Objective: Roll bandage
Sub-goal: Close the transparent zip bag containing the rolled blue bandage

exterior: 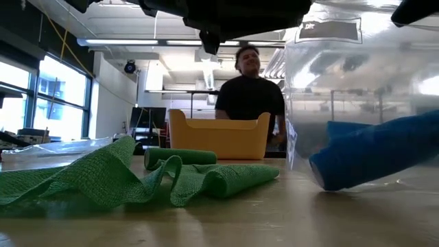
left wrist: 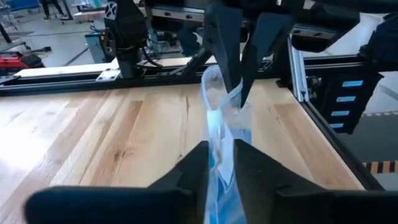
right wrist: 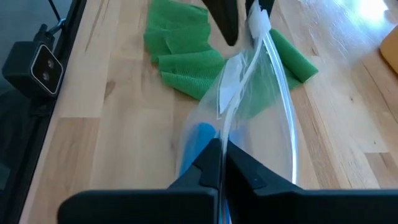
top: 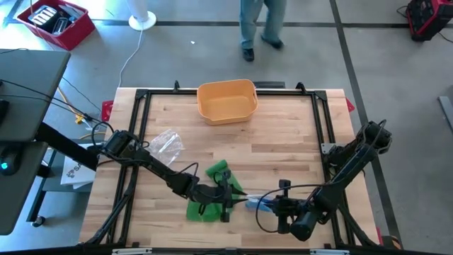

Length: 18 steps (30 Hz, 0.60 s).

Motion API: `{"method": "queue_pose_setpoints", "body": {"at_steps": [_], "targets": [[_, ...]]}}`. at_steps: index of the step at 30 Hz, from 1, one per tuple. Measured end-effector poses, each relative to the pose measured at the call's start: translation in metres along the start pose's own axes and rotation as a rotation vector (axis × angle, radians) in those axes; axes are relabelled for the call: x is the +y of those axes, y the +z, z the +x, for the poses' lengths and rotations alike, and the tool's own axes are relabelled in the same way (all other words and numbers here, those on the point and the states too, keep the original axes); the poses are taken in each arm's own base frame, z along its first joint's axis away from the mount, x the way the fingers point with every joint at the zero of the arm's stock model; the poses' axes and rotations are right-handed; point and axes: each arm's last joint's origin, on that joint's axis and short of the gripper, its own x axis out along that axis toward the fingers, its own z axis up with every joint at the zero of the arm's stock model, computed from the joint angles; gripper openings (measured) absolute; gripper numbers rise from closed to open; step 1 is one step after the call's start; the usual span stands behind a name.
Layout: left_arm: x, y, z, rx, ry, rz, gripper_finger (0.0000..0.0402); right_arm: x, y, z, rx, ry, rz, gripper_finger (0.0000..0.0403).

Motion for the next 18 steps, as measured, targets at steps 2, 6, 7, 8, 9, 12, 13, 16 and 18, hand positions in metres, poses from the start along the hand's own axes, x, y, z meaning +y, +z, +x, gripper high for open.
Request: {"method": "queue_pose_setpoints", "body": {"at_steps": [2,6,7,8,9,12,13,16,18], "targets": [[0.0,0.0004,0.0,-0.002,0.0,-0.006,0.0097,0.0,-0.0001,0.0,0.001,0.0,-0.004,0.0],[-0.002,0.0019,-0.0009,-0.017,-0.005,-0.001,0.0123,0.0,-0.0001,0.0,0.002,0.001,-0.001,0.0],[-0.0026,0.0023,-0.0013,-0.023,-0.003,0.006,0.0124,-0.0001,-0.0002,0.0,0.002,0.0,0.0,0.0],[-0.0034,0.003,-0.0018,-0.028,0.0,0.007,0.0123,-0.0002,-0.0003,0.0,0.004,0.0,-0.002,0.0],[-0.0042,0.0032,-0.0023,-0.031,0.005,0.007,0.0119,-0.0003,-0.0004,0.0,0.005,-0.001,-0.003,0.0],[-0.0049,0.0045,-0.0031,-0.039,0.013,0.006,0.0099,-0.0003,-0.0005,0.0,0.006,-0.001,-0.007,0.0],[-0.0048,0.0049,-0.0033,-0.041,0.013,0.006,0.0089,-0.0003,-0.0005,0.0,0.006,-0.001,-0.006,0.0],[-0.0039,0.005,-0.0028,-0.041,0.014,0.005,0.0059,-0.0003,-0.0005,0.0,0.006,-0.001,-0.003,0.0],[-0.0022,0.0058,-0.002,-0.047,0.018,0.006,0.0037,-0.0003,-0.0005,0.0,0.006,-0.001,-0.003,0.0]]}}
